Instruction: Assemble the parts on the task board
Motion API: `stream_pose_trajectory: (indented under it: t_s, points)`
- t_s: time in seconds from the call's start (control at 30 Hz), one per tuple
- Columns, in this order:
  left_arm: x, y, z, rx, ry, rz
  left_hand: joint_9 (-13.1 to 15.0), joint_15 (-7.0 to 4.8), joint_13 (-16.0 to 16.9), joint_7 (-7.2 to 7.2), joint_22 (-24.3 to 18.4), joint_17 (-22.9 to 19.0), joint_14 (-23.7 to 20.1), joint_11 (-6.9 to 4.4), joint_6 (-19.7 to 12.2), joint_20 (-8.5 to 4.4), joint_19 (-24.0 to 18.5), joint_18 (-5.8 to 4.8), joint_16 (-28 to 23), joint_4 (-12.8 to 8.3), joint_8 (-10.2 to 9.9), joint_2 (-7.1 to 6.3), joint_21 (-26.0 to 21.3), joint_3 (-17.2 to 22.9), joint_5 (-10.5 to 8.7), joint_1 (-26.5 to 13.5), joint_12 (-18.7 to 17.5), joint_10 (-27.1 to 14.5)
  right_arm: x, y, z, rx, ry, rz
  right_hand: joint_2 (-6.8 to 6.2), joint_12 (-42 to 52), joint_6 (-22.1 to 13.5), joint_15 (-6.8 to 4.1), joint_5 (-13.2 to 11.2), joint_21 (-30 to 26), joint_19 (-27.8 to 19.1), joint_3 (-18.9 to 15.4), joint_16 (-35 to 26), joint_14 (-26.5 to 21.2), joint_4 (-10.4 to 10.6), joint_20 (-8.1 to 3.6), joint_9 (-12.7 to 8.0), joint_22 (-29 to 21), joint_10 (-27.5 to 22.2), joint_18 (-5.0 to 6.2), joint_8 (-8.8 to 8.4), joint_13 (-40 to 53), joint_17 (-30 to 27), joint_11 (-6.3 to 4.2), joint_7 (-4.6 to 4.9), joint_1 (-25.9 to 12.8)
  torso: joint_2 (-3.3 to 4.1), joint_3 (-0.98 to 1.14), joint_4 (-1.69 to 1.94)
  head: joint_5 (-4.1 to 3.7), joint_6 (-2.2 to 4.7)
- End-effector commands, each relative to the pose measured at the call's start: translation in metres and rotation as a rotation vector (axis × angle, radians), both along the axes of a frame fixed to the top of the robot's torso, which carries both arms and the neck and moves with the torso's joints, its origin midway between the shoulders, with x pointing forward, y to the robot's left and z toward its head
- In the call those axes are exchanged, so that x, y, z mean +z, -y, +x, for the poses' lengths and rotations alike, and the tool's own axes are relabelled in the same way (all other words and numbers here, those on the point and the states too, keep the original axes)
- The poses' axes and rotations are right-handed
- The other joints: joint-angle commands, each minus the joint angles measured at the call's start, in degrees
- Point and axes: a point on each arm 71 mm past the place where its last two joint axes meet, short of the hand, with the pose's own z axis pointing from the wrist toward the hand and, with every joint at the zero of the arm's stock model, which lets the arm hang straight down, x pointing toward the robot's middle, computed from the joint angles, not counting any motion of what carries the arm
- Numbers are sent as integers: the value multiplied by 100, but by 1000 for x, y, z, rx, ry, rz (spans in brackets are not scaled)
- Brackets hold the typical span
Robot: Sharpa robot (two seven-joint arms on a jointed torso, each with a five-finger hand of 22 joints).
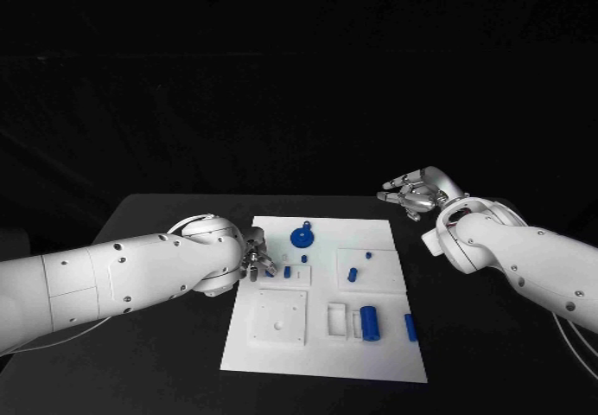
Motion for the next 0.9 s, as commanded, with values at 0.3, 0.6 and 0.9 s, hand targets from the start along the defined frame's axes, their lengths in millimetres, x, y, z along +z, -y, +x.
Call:
stream_pose_trajectory:
  t_s: [0.3,0.6,0.9]
  points:
    - [-22,2,-12,-30,-130,39,13,-4,9,-745,113,-20,26,-142,1321,61,-6,42,14,-176,-6,19,27,249,-69,-66,27,158,0,-1,0,16,4,-8,-8,13,-14,-14,38,-21,292,26,-20,38,-10,-3,-9,468,16,105,-22,3,6,-31,11,-53,5,5,-6,-18,23]
    - [-22,6,-12,-37,-132,35,24,0,15,-747,112,-36,29,-138,1318,67,-1,40,6,-63,3,14,10,149,-257,-14,36,158,0,-2,0,17,3,-7,-8,13,-14,-14,38,-21,292,26,-20,38,-10,-3,-9,468,16,105,-22,3,6,-31,11,-53,3,7,-4,-41,12]
    - [-22,7,-10,-37,-125,39,24,0,20,-750,112,-59,27,-135,1317,83,9,52,2,152,14,19,-7,34,-479,51,40,158,0,-2,0,19,3,-7,-8,13,-14,-14,38,-21,292,26,-20,38,-10,-3,-9,468,16,105,-22,3,6,-31,11,-53,1,10,-5,-61,48]
